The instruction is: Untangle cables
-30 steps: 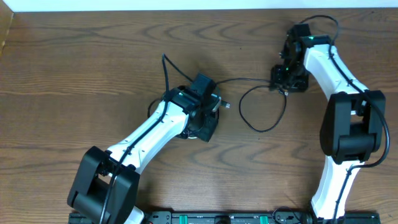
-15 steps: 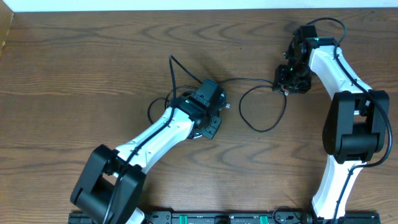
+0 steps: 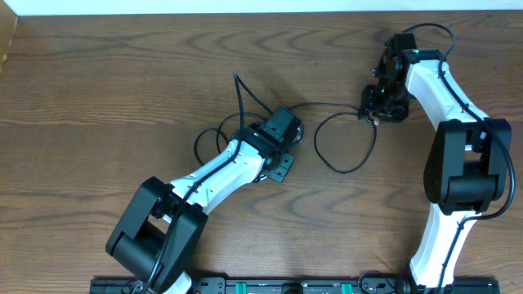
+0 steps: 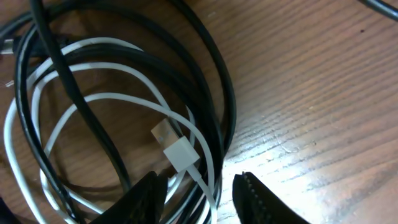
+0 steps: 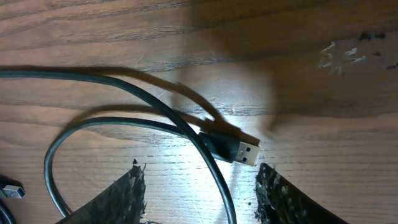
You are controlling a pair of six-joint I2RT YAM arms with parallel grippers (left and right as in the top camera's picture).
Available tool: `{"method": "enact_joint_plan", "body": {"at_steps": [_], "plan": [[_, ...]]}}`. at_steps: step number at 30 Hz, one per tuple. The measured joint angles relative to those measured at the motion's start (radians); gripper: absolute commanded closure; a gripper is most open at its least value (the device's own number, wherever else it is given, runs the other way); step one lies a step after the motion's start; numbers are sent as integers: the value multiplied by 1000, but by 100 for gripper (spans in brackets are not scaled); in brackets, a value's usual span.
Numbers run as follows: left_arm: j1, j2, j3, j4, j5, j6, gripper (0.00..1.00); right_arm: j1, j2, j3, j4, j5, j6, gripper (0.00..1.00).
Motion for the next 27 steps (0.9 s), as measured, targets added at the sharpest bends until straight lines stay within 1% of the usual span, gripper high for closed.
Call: {"method": "enact_joint_plan", "body": {"at_steps": [9,12,13,27], "plan": [[0,0,0,-29,-14,1,63,7,0,0,0,-1,0,46],[0,6,0,-42,-16,3,69,7,0,0,0,-1,0,46],[0,11,0,-42,-17,1,70,7,0,0,0,-1,0,46],[-1,34,0,-39,-17,1,71,7,0,0,0,-1,0,45]]}}
